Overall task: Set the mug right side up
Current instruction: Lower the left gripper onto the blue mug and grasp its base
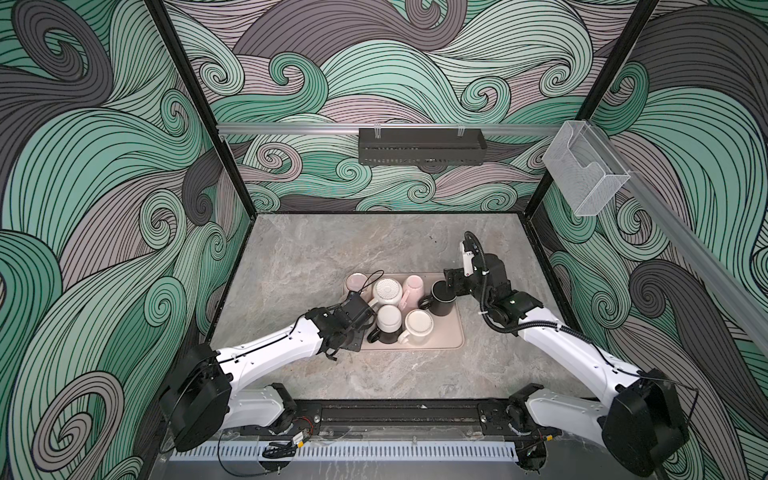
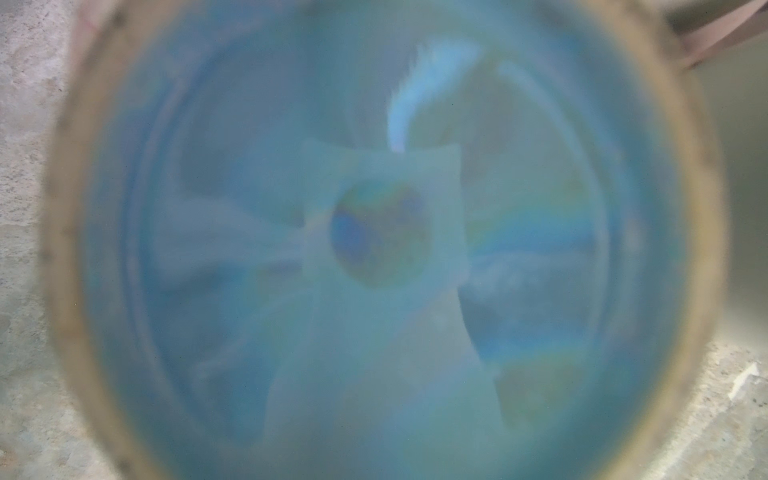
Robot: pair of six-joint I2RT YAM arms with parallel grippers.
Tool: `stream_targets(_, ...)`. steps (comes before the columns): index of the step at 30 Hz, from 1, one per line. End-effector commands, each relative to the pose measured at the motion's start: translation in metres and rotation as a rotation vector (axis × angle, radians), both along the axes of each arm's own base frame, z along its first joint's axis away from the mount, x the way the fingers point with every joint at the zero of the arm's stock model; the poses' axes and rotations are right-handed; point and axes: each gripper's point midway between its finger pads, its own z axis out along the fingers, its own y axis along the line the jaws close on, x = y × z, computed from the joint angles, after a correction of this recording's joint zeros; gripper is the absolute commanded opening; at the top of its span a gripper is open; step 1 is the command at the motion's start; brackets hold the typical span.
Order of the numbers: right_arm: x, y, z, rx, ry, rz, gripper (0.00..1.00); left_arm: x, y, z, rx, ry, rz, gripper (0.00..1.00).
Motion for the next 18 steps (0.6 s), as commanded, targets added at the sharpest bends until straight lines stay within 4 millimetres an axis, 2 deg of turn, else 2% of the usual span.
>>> stream_targets(1, -0.005, 0.01, 0.013, 0.06, -0.054, 0.044, 0.83, 0.012, 0.001, 0.022, -0.002, -0.068, 0.017, 0.0)
stream_targets(7, -0.01, 0.019, 0.02, 0.151, -0.056, 0.065, 0.73, 0.01, -0.003, 0.048, -0.078, -0.132, -0.026, 0.0)
stream_targets(15, -0.016, 0.042, 0.03, 0.279, -0.043, 0.142, 0.74, 0.002, -0.01, 0.08, -0.146, -0.157, -0.111, 0.0)
stream_targets(18, -0.018, 0.049, 0.034, 0.315, -0.034, 0.17, 0.73, -0.001, -0.011, 0.098, -0.178, -0.172, -0.12, 0.0)
